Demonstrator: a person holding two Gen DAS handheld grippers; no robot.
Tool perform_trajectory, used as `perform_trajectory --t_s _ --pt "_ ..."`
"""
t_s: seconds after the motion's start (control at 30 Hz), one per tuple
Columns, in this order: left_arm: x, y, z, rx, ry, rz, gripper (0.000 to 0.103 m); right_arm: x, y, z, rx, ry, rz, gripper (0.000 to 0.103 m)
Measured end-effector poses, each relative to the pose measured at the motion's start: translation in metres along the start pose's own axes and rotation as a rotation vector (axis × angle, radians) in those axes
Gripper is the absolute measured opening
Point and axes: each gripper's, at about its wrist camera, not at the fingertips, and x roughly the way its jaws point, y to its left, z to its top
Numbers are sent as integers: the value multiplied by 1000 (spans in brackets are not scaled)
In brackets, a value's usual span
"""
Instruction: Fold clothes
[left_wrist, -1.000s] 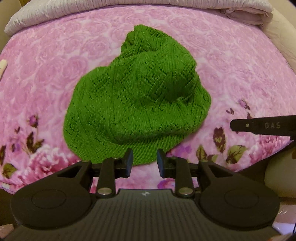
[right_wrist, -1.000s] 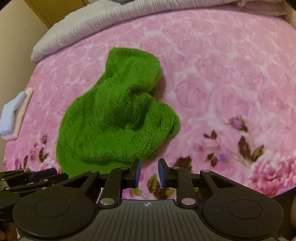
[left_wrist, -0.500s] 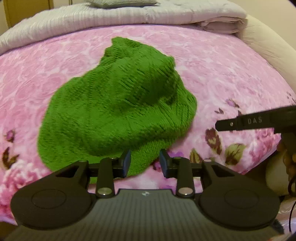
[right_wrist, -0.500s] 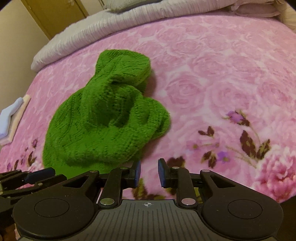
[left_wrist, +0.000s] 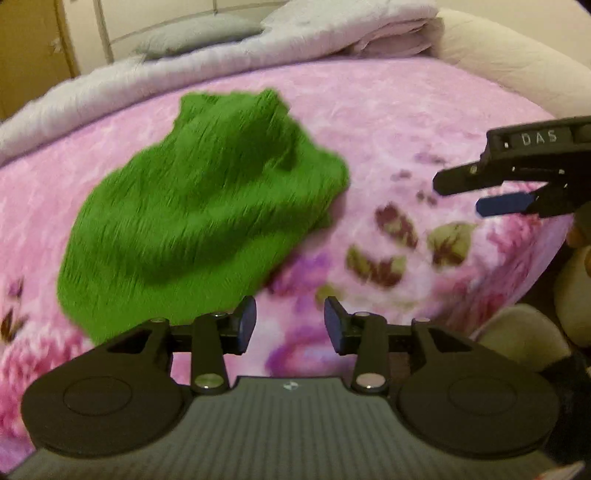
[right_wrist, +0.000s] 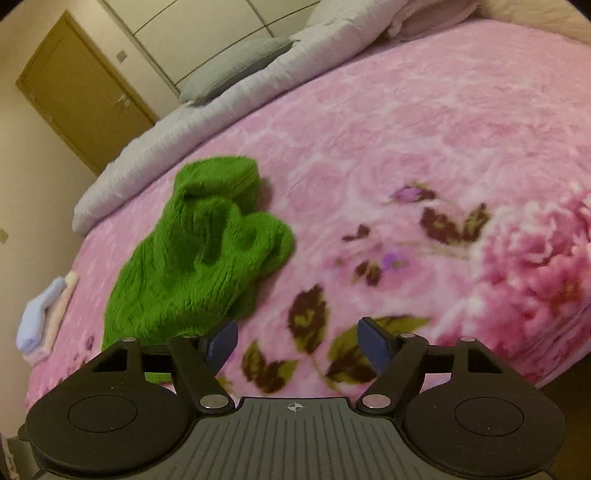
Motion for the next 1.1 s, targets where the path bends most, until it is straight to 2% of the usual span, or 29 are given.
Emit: perform_trajectory --t_s 0.07,0.27,0.37,0.57,0.6,0.7,0.73,0.8,0.93,1.03,1.1 --pt "12 -8 11 18 -7 25 39 2 -9 7 17 1 23 75" --pt "52 -27 33 112 0 74 39 29 -40 41 43 29 0 75" --pt "69 -35 39 178 -8 120 39 40 -48 55 53 38 -11 75" --pt "90 -31 47 239 -20 129 40 51 -55 64 85 66 -18 75" --pt "94 -31 48 249 -22 129 37 52 -56 64 94 69 -22 75" --pt "104 -28 52 277 -27 130 9 51 -58 63 124 68 -30 75" --pt "107 -27 53 286 -29 130 6 48 -59 62 125 56 -35 75" --pt "90 -6 72 161 -57 21 5 41 -60 60 127 32 -44 75" --pt "23 35 127 -9 -230 -197 5 27 -69 55 189 -18 -78 75" --pt "-39 64 169 -111 -427 -328 4 16 -71 58 229 -65 -96 75" --pt "-76 88 190 -189 -557 -374 4 10 -68 65 230 -96 -102 75"
